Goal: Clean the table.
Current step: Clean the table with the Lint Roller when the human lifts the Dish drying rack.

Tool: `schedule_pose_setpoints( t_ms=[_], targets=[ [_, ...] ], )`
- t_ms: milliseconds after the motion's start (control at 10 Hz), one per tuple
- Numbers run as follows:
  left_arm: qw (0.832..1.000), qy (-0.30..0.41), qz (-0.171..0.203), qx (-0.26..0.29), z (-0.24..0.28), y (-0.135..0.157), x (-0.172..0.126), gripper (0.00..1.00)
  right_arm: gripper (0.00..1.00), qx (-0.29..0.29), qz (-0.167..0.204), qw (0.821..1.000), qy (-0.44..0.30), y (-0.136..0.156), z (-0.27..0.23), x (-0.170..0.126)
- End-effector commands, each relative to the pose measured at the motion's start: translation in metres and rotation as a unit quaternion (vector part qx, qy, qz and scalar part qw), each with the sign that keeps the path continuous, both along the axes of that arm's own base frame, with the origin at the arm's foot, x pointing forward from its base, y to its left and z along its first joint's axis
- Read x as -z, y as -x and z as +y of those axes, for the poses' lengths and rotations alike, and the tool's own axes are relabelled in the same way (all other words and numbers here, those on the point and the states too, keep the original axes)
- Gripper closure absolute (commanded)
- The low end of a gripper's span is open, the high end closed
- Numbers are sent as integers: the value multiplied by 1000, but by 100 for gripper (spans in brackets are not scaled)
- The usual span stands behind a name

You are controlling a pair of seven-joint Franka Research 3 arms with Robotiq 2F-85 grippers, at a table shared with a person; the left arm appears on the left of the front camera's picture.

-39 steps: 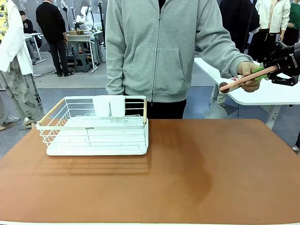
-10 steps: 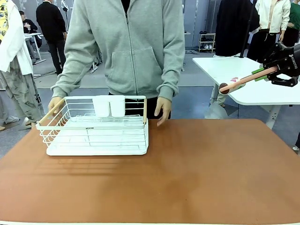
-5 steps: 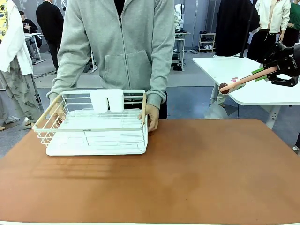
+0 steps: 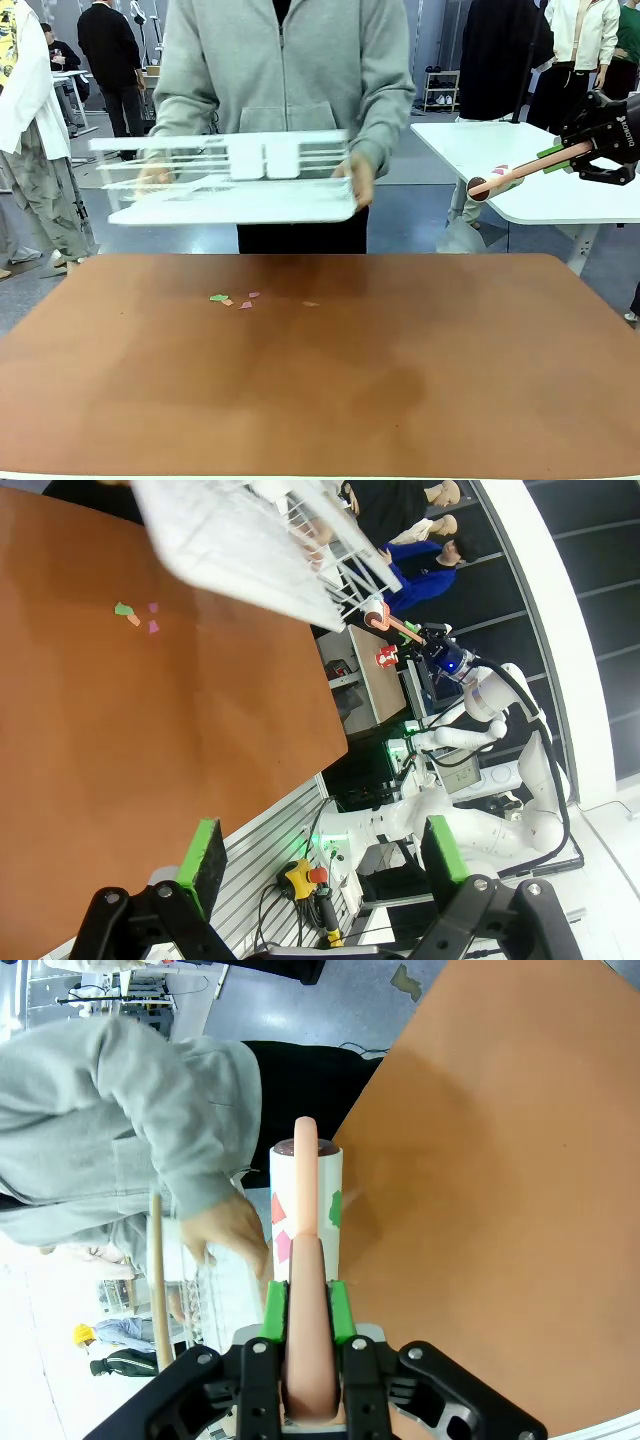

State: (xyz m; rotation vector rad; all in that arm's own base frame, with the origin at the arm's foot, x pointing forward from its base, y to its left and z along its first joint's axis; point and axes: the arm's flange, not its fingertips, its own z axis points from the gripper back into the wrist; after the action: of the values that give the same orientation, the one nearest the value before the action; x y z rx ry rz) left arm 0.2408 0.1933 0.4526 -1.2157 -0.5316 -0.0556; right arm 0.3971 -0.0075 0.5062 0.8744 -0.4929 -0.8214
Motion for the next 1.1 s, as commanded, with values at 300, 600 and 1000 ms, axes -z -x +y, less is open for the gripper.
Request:
schedule_pose_setpoints(
  t_ms=[300,600,1000],
  targets=[
    [1000,8,-14,2,0,1,-3,0,100,1,-1,1000,-1,0,0,-1],
    [1000,8,-14,2,0,1,-3,0,100,1,-1,1000,-1,0,0,-1],
    [1000,8,-14,2,0,1,-3,0,100,1,-1,1000,-1,0,0,-1]
  ],
)
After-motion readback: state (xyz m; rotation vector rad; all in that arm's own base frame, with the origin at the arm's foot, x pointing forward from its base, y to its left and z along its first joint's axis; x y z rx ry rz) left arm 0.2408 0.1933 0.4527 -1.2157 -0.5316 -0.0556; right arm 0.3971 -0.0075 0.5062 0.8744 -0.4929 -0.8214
